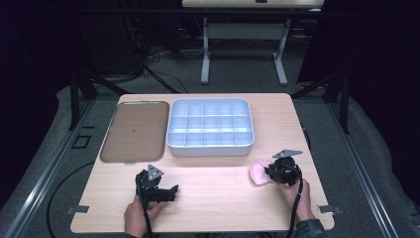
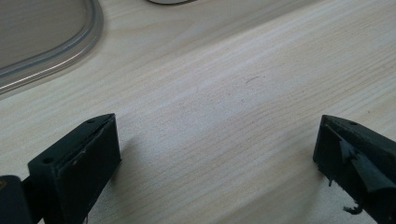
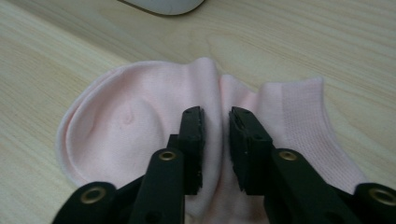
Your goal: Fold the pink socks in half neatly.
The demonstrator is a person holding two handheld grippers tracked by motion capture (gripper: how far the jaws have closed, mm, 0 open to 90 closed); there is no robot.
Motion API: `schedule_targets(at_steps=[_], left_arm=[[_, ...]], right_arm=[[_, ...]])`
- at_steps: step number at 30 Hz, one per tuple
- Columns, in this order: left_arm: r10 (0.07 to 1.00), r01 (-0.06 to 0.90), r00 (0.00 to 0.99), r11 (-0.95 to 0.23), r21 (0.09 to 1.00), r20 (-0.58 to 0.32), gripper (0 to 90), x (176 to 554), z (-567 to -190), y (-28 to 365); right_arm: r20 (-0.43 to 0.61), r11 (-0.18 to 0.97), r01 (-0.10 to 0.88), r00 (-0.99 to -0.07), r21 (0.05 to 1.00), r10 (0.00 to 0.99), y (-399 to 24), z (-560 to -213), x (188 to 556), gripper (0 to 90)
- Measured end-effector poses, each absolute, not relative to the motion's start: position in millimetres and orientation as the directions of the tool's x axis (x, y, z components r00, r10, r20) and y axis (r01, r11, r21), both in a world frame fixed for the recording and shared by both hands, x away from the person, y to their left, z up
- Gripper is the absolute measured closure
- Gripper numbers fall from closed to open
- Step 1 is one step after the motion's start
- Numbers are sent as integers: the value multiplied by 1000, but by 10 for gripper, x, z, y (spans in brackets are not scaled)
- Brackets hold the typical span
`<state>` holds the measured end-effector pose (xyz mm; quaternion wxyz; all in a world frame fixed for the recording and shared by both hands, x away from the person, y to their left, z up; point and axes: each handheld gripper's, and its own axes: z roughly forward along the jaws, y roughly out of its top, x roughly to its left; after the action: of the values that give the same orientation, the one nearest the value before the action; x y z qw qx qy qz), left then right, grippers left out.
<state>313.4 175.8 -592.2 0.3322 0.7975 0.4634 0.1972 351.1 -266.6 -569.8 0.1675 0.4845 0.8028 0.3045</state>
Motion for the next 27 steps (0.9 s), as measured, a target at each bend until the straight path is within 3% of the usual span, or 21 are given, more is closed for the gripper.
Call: schedule_targets(at_steps=[11, 27], left_arm=[[868, 608, 496, -351, 712, 5, 5, 3132, -5921, 1757], [867, 607, 498, -353, 712, 5, 5, 3132, -5921, 1757]], right_arm=[[39, 322, 661, -469, 677, 882, -2662, -5651, 3459, 790], [18, 314, 573, -498, 757, 867, -2614, -5172, 3194, 789]])
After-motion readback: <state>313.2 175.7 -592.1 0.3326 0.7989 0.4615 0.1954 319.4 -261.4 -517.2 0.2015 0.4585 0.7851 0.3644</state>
